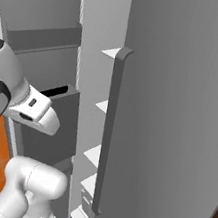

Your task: Take the meat container that has the shrimp and place it on the second highest rack of the freezer. Then take the vegetable container that has the bell pepper and carrot and place it on the highest rack of the freezer.

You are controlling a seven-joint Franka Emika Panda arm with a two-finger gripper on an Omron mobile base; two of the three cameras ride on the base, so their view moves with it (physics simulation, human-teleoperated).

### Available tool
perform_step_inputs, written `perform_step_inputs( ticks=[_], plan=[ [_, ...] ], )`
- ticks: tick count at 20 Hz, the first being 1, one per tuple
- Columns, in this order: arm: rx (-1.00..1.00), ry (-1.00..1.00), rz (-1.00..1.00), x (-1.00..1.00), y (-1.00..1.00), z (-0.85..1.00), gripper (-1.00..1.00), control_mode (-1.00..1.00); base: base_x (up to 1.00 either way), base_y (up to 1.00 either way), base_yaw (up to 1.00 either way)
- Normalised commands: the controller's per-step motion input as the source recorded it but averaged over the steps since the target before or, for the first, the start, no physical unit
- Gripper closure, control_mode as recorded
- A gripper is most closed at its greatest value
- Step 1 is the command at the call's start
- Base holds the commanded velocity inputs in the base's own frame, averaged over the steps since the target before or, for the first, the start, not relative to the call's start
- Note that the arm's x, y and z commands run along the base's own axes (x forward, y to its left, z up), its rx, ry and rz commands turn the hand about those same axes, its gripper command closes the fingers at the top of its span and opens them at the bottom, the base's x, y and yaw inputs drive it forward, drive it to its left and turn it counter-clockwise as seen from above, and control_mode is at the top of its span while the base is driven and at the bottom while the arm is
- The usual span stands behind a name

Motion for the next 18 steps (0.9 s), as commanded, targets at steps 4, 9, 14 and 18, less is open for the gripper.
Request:
perform_step_inputs(
  ticks=[4, 9, 14, 18],
  plan=[
    [-0.01, 0.0, 0.03, 0.0, 0.02, 0.02, -1.0, -1.0, 0.0, 0.0, 0.0],
    [-0.01, 0.0, 0.01, 0.0, 0.02, 0.0, -1.0, 1.0, -0.04, 0.01, 0.0],
    [0.0, 0.0, 0.0, 0.0, 0.0, 0.0, -1.0, 1.0, -0.9, 0.0, 0.06],
    [0.0, 0.0, 0.0, 0.0, 0.0, 0.0, -1.0, 1.0, -1.0, 0.0, 0.46]
  ],
)
